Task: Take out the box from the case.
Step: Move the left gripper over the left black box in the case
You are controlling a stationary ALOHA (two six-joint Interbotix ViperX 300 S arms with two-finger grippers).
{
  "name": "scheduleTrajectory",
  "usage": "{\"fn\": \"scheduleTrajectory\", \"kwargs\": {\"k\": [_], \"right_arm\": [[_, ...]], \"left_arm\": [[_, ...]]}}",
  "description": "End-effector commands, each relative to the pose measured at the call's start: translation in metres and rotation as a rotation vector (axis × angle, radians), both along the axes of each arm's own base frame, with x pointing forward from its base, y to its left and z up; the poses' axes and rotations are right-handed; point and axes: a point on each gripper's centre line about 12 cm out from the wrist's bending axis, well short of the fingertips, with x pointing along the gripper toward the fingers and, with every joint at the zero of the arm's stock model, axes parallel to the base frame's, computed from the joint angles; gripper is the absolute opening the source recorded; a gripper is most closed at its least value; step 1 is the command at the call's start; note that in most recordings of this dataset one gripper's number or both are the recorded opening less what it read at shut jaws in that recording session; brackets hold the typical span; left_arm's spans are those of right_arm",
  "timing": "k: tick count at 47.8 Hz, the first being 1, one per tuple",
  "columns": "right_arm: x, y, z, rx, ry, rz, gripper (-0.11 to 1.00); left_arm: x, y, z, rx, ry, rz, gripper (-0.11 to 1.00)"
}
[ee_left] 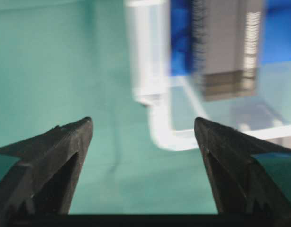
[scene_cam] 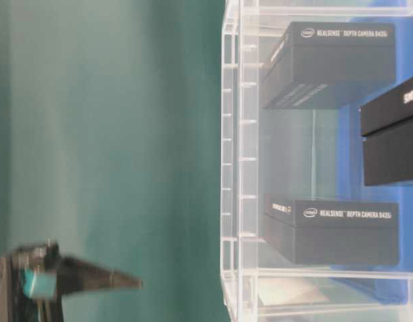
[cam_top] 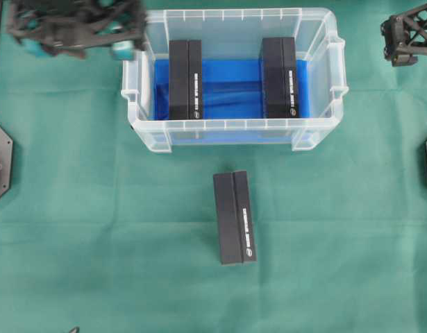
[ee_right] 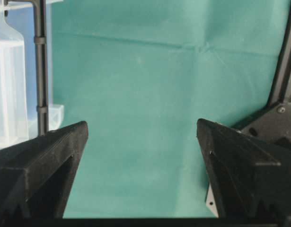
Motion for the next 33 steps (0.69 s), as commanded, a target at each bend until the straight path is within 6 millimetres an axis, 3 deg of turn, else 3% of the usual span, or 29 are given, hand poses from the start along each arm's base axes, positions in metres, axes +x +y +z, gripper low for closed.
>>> {"fn": "scheduleTrajectory", "kwargs": {"k": [1, 15, 33], "right_arm": [[0.0, -0.001, 0.004, -0.009, -0.011, -0.001, 0.9], [-0.001, 0.0, 0.004, -0.014, -0.015, 0.007, 0.9], [-0.003, 0.0, 0.004, -0.019, -0.013, 0.029, 0.9]], "left_arm": [[0.019, -0.002, 0.014, 0.016, -0.046, -0.021, 0.86], [0.067, -0.002, 0.017, 0.022, -0.077, -0.048, 0.86], [0.077, -0.005, 0.015, 0.005, -0.059, -0.021, 0.86]]}}
